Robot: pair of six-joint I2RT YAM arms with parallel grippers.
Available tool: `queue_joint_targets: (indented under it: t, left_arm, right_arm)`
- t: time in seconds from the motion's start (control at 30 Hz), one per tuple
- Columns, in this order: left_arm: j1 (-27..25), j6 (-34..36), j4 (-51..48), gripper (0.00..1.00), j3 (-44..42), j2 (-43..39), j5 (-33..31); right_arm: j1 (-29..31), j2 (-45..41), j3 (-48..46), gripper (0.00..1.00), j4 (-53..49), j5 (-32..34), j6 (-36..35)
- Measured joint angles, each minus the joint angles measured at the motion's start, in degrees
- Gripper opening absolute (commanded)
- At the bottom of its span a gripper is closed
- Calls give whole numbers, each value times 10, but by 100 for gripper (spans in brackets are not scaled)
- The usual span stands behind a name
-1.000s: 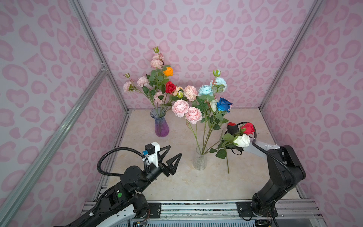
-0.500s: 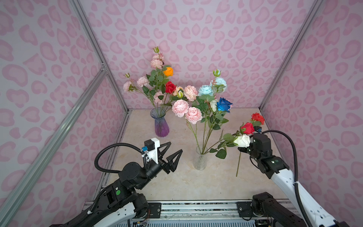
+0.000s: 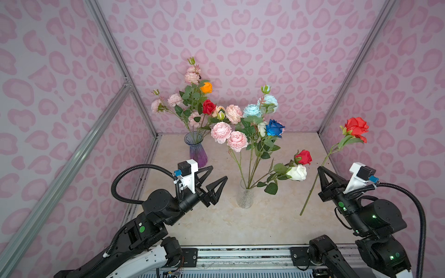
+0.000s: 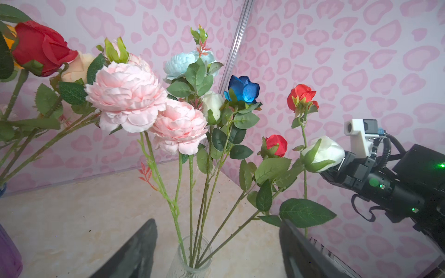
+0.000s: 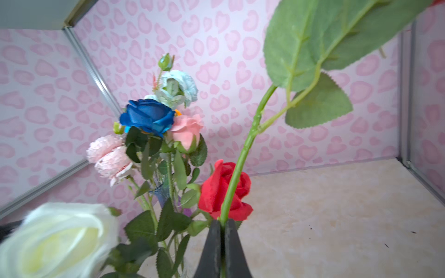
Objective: Arrange the flowers into the vase
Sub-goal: 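Lift the red rose high off the table with right gripper, then carry the red rose toward the vase while left gripper reaches toward it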
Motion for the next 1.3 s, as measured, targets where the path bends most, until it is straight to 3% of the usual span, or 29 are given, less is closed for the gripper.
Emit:
queue_joint_targets:
  t: [0.27, 0.43, 0.53, 0.73, 0.97, 1.1, 1.3]
  left_arm:
    - [0, 5, -9, 77, 43, 32, 30]
    - [0, 15, -14, 75, 91, 68, 61]
    - [0, 17, -13, 74, 125, 96, 86]
    - [0, 24, -12, 75, 200, 177, 138]
    - [0, 23, -9, 73, 367, 326, 222]
    - [0, 7, -13, 73, 455, 417, 259]
    - [0, -18, -19, 72, 559, 519, 310]
  right_arm:
    - [-30, 11, 56, 0, 42, -148, 10]
    - [-94, 22, 84, 0, 87, -238, 61]
    - [-102, 31, 87, 0, 114, -270, 85]
    - [-108, 65, 85, 0, 143, -290, 113]
    - [-103, 120, 85, 0, 186, -296, 125]
    - [-56, 148, 99, 0, 193, -286, 114]
    - [140, 177, 123, 0, 155, -185, 14]
